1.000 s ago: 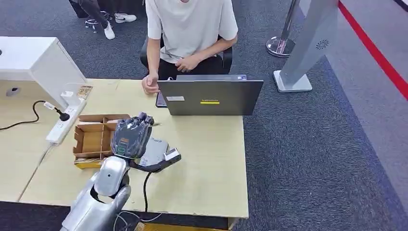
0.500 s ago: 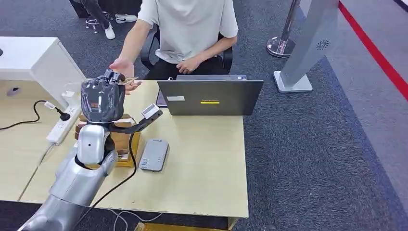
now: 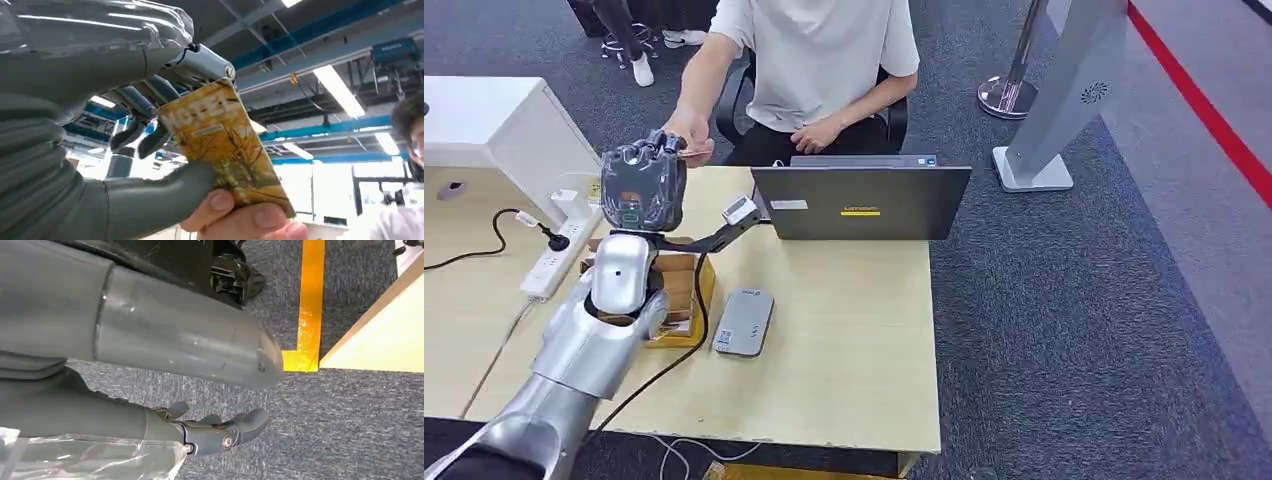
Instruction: Pass the card to the sensor for recognition and then transmit it.
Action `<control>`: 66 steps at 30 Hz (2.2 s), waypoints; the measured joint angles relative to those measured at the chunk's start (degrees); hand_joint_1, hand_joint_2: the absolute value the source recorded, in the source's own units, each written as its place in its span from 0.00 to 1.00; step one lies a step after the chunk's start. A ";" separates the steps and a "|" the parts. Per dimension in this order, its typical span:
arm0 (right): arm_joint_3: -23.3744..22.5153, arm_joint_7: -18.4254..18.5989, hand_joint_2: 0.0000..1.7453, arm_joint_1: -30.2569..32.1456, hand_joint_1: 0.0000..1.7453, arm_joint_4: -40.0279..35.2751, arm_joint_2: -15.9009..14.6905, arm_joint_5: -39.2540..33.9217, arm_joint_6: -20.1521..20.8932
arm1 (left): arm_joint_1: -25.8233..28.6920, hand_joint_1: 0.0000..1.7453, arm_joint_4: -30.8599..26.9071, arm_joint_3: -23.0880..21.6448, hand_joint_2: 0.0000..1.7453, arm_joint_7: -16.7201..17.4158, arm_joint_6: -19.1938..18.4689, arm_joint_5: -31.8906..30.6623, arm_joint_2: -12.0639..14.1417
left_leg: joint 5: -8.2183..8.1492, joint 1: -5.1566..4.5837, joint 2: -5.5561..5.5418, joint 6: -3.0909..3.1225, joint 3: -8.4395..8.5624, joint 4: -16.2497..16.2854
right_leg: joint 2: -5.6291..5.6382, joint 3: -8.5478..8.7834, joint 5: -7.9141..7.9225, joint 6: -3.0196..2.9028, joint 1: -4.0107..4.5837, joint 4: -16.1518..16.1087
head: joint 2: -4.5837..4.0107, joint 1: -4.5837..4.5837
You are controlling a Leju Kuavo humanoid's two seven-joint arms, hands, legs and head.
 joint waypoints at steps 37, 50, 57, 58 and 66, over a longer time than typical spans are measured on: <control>-3.96 -2.40 0.00 2.70 0.00 -0.07 -0.55 -2.73 0.09 | 37.61 0.00 -29.14 1.07 1.00 -12.05 -5.53 3.87 -2.82 | -0.31 -0.07 0.04 0.24 0.00 -0.02 | 0.01 0.07 -0.29 0.21 -0.09 -0.02 | 0.00 0.00; -4.50 -2.36 0.00 2.67 0.00 -0.09 -1.01 -2.32 0.09 | 39.85 0.00 -27.97 3.72 1.00 -11.87 -6.89 5.31 -2.67 | -0.32 -0.08 0.02 0.27 0.01 0.00 | -0.03 0.12 -0.29 0.23 -0.10 -0.04 | 0.00 0.00; -4.72 -2.36 0.00 2.68 0.00 -0.09 -1.07 -2.32 0.09 | 39.99 0.00 -27.93 4.44 1.00 -11.87 -6.89 5.31 -2.69 | -0.31 -0.08 0.02 0.27 0.01 0.00 | -0.04 0.12 -0.29 0.23 -0.10 -0.03 | 0.00 0.00; -4.72 -2.36 0.00 2.68 0.00 -0.09 -1.07 -2.32 0.09 | 40.00 0.00 -27.93 4.44 1.00 -11.87 -6.89 5.31 -2.69 | -0.31 -0.08 0.02 0.27 0.01 0.00 | -0.04 0.12 -0.29 0.23 -0.10 -0.03 | 0.00 0.00; -4.94 -2.32 0.00 2.71 0.00 -0.09 -1.09 -1.77 0.11 | 39.96 0.00 -27.60 6.03 1.00 -11.54 -6.56 5.05 -3.10 | -0.31 -0.08 0.02 0.27 0.01 0.00 | -0.03 0.12 -0.29 0.23 -0.10 -0.03 | 0.00 0.02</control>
